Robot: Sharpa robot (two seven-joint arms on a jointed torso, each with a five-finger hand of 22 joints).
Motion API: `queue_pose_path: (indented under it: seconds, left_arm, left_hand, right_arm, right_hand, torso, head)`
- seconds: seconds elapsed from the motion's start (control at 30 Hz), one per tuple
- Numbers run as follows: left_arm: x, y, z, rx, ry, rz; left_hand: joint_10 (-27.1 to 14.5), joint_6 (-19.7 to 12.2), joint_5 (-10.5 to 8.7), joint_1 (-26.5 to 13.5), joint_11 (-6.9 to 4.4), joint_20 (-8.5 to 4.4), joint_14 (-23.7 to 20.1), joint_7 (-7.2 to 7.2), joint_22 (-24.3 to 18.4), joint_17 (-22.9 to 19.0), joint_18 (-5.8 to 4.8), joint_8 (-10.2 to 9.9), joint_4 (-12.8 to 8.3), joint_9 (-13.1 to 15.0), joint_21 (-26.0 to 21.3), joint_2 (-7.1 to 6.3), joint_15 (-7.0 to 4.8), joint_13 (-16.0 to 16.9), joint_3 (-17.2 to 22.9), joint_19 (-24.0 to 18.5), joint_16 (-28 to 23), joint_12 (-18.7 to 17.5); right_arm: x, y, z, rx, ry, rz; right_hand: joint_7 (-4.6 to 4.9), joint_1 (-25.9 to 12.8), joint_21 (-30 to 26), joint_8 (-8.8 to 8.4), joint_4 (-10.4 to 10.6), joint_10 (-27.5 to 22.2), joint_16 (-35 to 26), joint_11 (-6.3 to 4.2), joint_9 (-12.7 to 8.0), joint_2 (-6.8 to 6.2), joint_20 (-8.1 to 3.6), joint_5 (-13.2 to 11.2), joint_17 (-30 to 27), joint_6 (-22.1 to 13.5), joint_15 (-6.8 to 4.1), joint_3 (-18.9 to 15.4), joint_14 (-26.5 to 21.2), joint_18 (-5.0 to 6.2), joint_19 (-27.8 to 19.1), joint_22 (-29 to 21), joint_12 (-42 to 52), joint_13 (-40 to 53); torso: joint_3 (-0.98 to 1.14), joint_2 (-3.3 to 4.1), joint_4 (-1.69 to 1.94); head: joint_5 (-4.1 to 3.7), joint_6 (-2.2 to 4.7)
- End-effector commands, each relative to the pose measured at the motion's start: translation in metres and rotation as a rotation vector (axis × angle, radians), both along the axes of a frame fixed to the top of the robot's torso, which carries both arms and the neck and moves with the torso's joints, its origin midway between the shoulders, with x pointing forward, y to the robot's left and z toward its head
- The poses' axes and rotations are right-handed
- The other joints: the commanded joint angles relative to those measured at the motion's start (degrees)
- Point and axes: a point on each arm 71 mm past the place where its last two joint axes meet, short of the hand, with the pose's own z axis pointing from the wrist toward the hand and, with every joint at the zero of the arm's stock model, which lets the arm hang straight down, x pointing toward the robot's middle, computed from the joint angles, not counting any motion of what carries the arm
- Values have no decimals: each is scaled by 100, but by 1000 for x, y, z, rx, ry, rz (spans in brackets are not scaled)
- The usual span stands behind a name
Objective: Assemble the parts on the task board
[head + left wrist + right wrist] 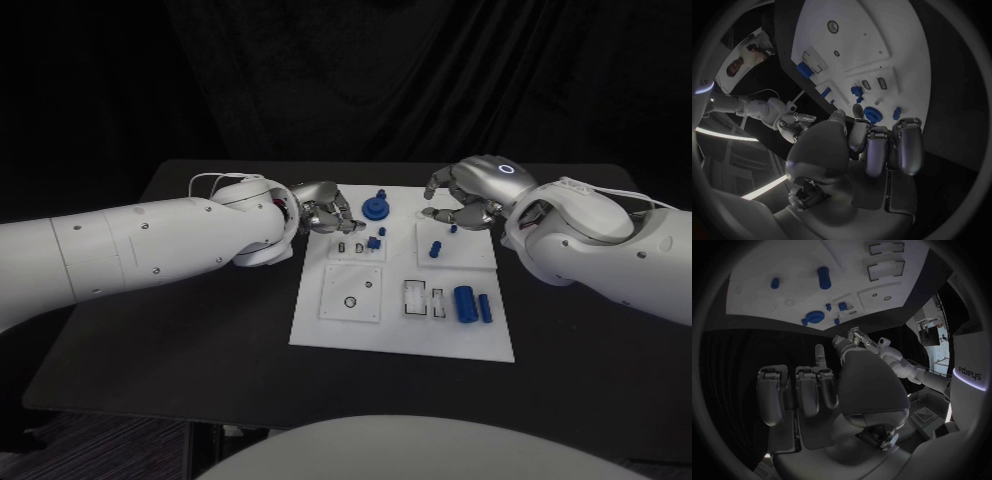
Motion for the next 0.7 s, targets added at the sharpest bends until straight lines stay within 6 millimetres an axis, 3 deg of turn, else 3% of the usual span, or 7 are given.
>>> queue_pose_path:
  seconds: [0.03, 0.23, 0.3, 0.53, 0.6, 0.7]
  left_arm:
    - [-4, 3, 6, -125, -20, -26]
    - [-7, 16, 8, -163, -24, -10]
    - [-7, 20, 8, -177, -19, 0]
    - [-8, 28, 9, -200, -18, 19]
    - [-8, 31, 9, -201, -18, 23]
    - [-8, 34, 9, -201, -16, 29]
  left_hand:
    - [964, -100, 145, 176, -174, 63, 595, 17, 313, 1507, -82, -82, -50, 18, 54, -35, 66, 2631, 79, 27, 15, 1084]
    - [964, -119, 273, 251, -156, 86, 595, 34, 304, 1507, -77, -131, -94, 41, 41, -55, 86, 2631, 127, 13, 15, 1084]
    - [964, -129, 297, 268, -151, 92, 595, 39, 308, 1507, -78, -145, -101, 46, 42, -54, 91, 2631, 140, 13, 15, 1084]
    - [964, -139, 347, 304, -144, 101, 595, 44, 315, 1507, -78, -167, -118, 58, 42, -54, 99, 2631, 169, 13, 15, 1084]
    - [964, -139, 361, 313, -142, 104, 595, 46, 304, 1507, -75, -172, -122, 61, 35, -54, 101, 2631, 176, 5, 15, 1084]
    - [964, -147, 383, 323, -139, 107, 595, 50, 304, 1507, -74, -184, -126, 64, 32, -55, 104, 2631, 186, 2, 15, 1084]
  right_arm:
    - [0, 6, -10, -71, 52, -54]
    - [-1, 22, -19, -90, 79, -44]
    - [-2, 27, -22, -95, 87, -40]
    - [-1, 40, -30, -106, 105, -27]
    - [0, 44, -33, -108, 108, -25]
    - [1, 47, -36, -108, 110, -21]
  right_hand:
    - [2, -52, 14, -25, -12, 597, 17, 47, 3, -22, 55, -40, 1510, 44, 44, -40, 600, -44, 603, 1506, 15, 1507]
    - [18, -74, 14, -48, -23, 597, 17, 64, 1, -41, 64, -41, 1510, 46, 57, -62, 600, -44, 603, 1506, 15, 1507]
    - [31, -94, 14, -83, -30, 597, 17, 76, -5, -48, 73, -40, 1510, 24, 68, -80, 600, -44, 603, 1506, 15, 1507]
    - [56, -96, 14, -171, -68, 597, 17, 101, -26, -41, 93, -36, 1510, -32, 90, -93, 600, -44, 603, 1506, 15, 1507]
    - [67, -93, 14, -213, -85, 597, 17, 109, -37, -38, 102, -36, 1510, -60, 98, -97, 600, -44, 603, 1506, 15, 1507]
    - [82, -57, 14, -273, -140, 597, 17, 125, -52, -38, 116, -34, 1510, -87, 112, -94, 600, -44, 603, 1506, 15, 1507]
  torso:
    - [-18, 11, 12]
    - [-22, 22, 14]
    - [-14, 16, 3]
    - [-44, 27, 10]
    - [-33, 24, 4]
    - [-63, 34, 33]
  head:
    - [-28, -1]
    - [-63, -1]
    - [-47, -1]
    - [-86, -1]
    - [-101, -1]
    - [-135, -1]
